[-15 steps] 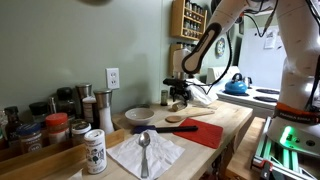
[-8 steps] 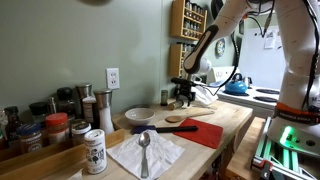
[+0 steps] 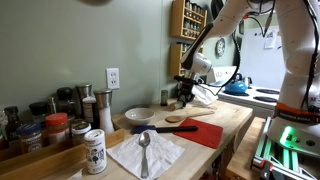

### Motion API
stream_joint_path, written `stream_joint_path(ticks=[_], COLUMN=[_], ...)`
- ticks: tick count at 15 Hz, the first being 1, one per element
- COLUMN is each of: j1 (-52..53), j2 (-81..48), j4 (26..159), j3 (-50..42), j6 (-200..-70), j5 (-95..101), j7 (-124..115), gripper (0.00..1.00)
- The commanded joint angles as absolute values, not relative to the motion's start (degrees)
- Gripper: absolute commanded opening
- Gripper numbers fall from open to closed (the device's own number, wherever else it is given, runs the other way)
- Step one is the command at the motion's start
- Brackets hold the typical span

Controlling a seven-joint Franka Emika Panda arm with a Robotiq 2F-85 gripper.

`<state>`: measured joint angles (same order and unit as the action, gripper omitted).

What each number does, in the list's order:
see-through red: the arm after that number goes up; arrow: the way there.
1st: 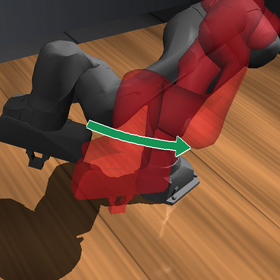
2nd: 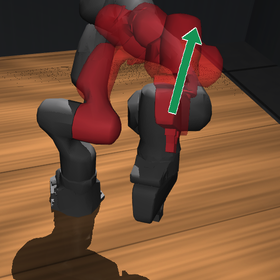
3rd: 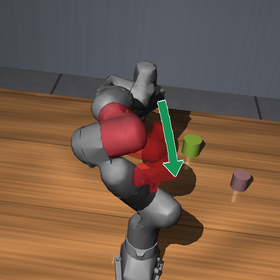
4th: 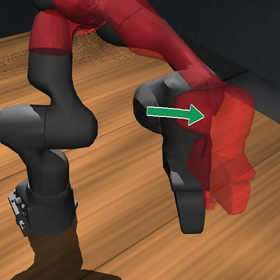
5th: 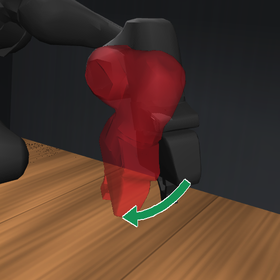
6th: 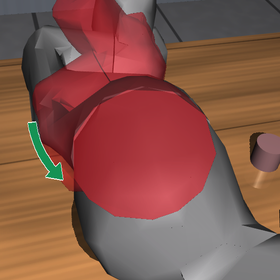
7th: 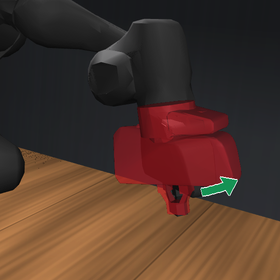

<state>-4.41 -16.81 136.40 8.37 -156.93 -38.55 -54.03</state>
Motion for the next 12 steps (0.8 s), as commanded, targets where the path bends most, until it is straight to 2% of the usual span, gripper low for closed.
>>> stream_joint_path(ticks=[1, 6, 9, 12], j1=[-2.7, 5.7, 18.5, 31.0], j2=[-14.1, -6.9, -4.6, -7.3], j4=[138.0, 143.9, 146.6, 143.0], j3=[6.1, 0.1, -12.7, -25.5], j6=[-153.5, -155.8, -155.8, -153.6], j5=[-42.3, -26.6, -12.3, 2.3], j7=[-52.3, -70.0, -83.2, -96.7], gripper=[0.30, 0.30, 0.30, 0.30])
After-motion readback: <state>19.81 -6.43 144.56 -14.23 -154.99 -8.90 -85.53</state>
